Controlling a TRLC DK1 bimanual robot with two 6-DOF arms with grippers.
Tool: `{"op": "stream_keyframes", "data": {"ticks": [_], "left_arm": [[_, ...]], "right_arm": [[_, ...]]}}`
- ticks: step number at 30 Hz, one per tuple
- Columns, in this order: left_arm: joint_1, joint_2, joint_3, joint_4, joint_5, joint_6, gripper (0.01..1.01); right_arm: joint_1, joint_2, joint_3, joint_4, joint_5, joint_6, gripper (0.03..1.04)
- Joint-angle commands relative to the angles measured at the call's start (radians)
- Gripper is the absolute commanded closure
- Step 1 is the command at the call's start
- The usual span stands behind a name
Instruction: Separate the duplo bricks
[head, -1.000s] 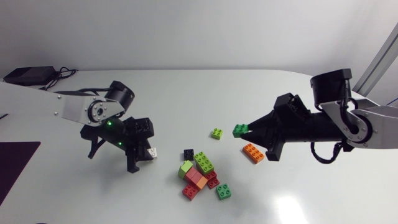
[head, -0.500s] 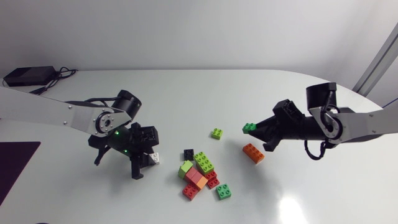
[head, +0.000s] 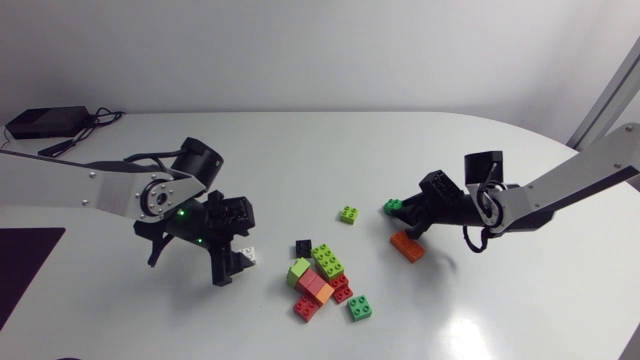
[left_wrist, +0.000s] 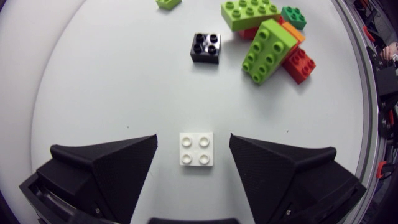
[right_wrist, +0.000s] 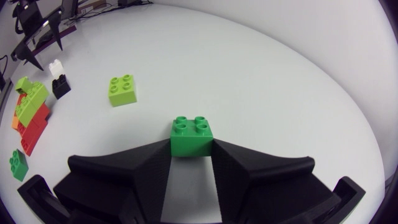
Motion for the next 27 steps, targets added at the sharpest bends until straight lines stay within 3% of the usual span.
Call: {"op": "stream_keyframes", "data": {"ticks": [1, 7, 10, 13, 14, 21, 27], "left_arm": [[-0.024, -0.047, -0.001, 0.004, 0.022, -0.039, 0.139], [-0.066, -0.041, 0.023, 0.039, 0.034, -0.074, 0.115], [-0.078, -0.02, 0.035, 0.05, 0.034, -0.081, 0.115], [-0.086, 0.003, 0.04, 0.075, 0.034, -0.089, 0.115], [-0.087, 0.008, 0.04, 0.087, 0.036, -0.094, 0.115], [-0.098, 0.032, 0.048, 0.096, 0.079, -0.095, 0.115], [-0.098, 0.025, 0.02, 0.095, 0.148, -0.089, 0.115]], "right_arm": [[-0.006, 0.053, 0.008, 0.034, 0.022, 0.016, 0.77], [-0.017, 0.093, -0.006, 0.071, 0.022, 0.016, 0.73], [-0.032, 0.096, -0.015, 0.072, 0.019, 0.012, 0.52], [-0.044, 0.096, -0.02, 0.065, 0.016, 0.011, 0.19], [-0.047, 0.094, -0.021, 0.063, 0.016, 0.011, 0.13], [-0.049, 0.004, -0.052, 0.031, 0.013, 0.014, 0.09], [-0.038, -0.254, -0.078, -0.152, -0.004, 0.011, 0.09]]}}
